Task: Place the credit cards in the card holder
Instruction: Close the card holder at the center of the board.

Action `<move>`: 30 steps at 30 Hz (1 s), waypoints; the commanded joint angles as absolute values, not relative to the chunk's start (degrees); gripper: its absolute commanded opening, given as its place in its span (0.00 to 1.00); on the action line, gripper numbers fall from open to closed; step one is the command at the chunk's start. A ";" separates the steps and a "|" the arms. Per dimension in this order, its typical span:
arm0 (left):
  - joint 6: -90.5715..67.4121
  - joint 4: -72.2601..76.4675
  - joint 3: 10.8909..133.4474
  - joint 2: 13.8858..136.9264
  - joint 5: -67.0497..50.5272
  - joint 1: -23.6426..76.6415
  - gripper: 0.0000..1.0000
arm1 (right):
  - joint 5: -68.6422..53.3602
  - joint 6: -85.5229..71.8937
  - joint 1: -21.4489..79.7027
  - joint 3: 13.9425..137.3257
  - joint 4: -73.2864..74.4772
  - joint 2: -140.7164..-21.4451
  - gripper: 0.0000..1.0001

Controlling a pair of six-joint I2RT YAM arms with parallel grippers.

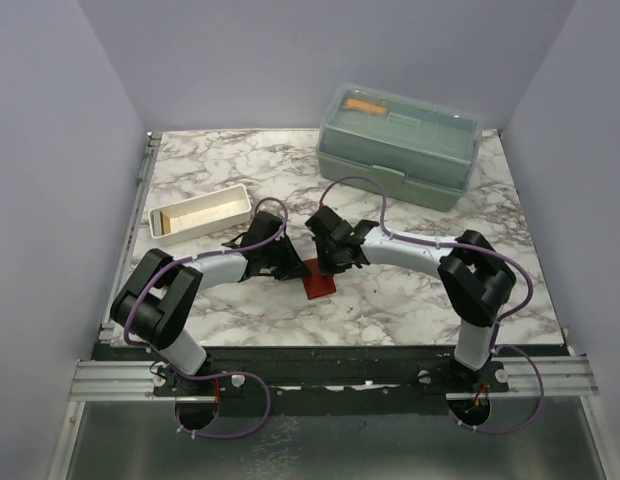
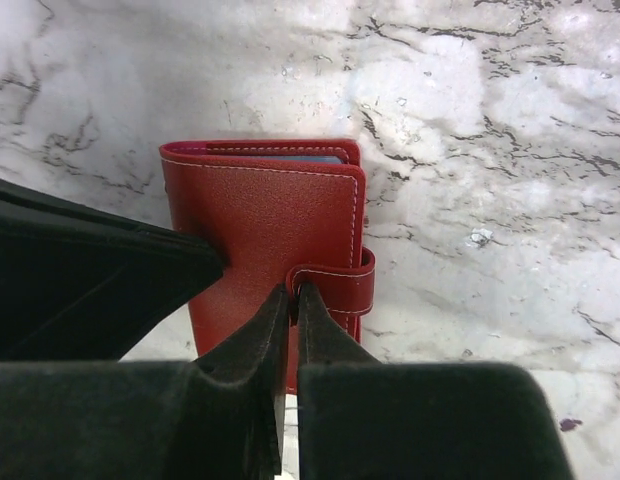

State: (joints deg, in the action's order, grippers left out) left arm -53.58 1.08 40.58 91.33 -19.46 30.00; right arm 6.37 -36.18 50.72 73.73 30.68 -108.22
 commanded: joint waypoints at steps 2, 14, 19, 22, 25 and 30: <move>-52.98 1.14 38.63 92.04 -18.32 30.38 0.12 | -8.55 -40.07 50.16 62.81 12.66 -108.20 0.10; -53.02 1.23 38.34 91.47 -18.60 30.37 0.12 | -16.34 -44.47 45.62 53.12 1.16 -102.42 0.24; -53.05 1.23 38.28 91.22 -18.72 30.37 0.11 | -16.53 -45.36 44.88 51.90 0.90 -101.73 0.25; -53.00 1.23 38.24 91.12 -18.78 30.33 0.11 | -15.81 -45.83 44.19 51.30 1.90 -100.81 0.25; -52.98 1.22 38.25 91.03 -18.89 30.43 0.11 | -13.66 -44.70 44.04 50.99 3.45 -99.26 0.23; -52.80 1.23 38.31 91.20 -19.03 30.43 0.11 | -14.73 -43.88 43.26 50.26 2.14 -97.89 0.15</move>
